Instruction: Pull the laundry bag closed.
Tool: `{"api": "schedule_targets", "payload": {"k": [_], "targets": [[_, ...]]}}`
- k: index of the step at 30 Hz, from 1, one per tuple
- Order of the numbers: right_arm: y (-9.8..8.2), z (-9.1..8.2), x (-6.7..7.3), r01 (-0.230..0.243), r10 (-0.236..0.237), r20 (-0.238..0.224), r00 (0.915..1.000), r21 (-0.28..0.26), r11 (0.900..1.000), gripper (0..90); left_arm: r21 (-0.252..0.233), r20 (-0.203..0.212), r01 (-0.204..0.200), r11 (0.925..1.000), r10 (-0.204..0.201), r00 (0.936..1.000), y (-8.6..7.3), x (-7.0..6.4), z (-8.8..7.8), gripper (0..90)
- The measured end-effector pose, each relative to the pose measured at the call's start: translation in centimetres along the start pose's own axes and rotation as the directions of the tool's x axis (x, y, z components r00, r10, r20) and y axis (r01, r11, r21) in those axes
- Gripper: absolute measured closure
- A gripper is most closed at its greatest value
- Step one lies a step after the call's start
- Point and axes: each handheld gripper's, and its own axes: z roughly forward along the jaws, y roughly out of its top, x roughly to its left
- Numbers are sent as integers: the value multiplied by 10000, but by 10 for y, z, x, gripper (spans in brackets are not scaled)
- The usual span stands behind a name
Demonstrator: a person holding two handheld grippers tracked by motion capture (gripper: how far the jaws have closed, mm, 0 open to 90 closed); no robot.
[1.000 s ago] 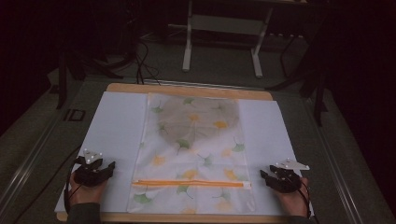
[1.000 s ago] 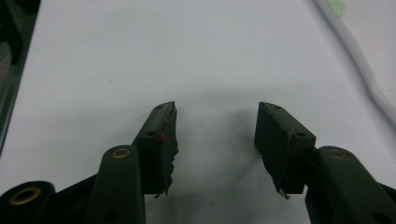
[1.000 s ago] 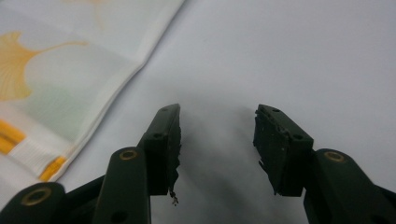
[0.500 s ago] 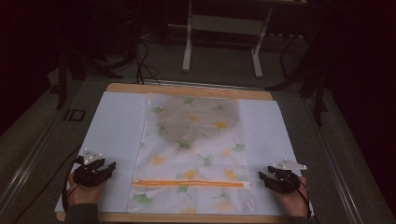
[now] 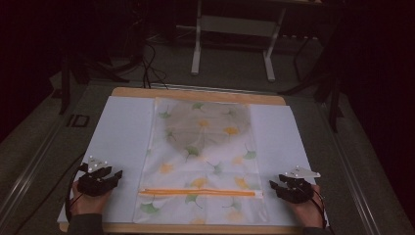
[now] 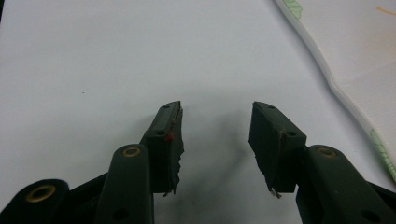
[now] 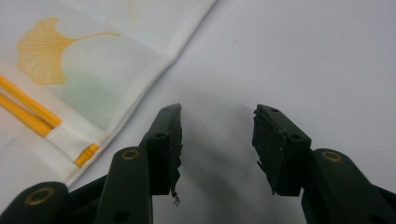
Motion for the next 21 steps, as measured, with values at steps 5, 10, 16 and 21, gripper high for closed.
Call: {"api": "schedule_targets", "payload": {"k": [5, 10, 16, 21], "targets": [[2, -2, 3, 190, -190, -143, 9997, 8, 9998, 525, 7, 109, -11, 10000, 11, 9999, 0, 0, 0, 542], [5, -4, 8, 379, -376, -316, 9988, 89, 9992, 522, -63, 143, -68, 10000, 69, 9999, 0, -1, -1, 529], [11, -3, 14, 628, -615, -605, 9963, 191, 9978, 518, -152, 170, -29, 9999, 31, 9999, 0, 1, -4, 530], [14, -1, 21, 941, -911, -764, 9929, 357, 9949, 514, -171, 163, 35, 9998, -32, 9999, 0, 2, -5, 533]]}}
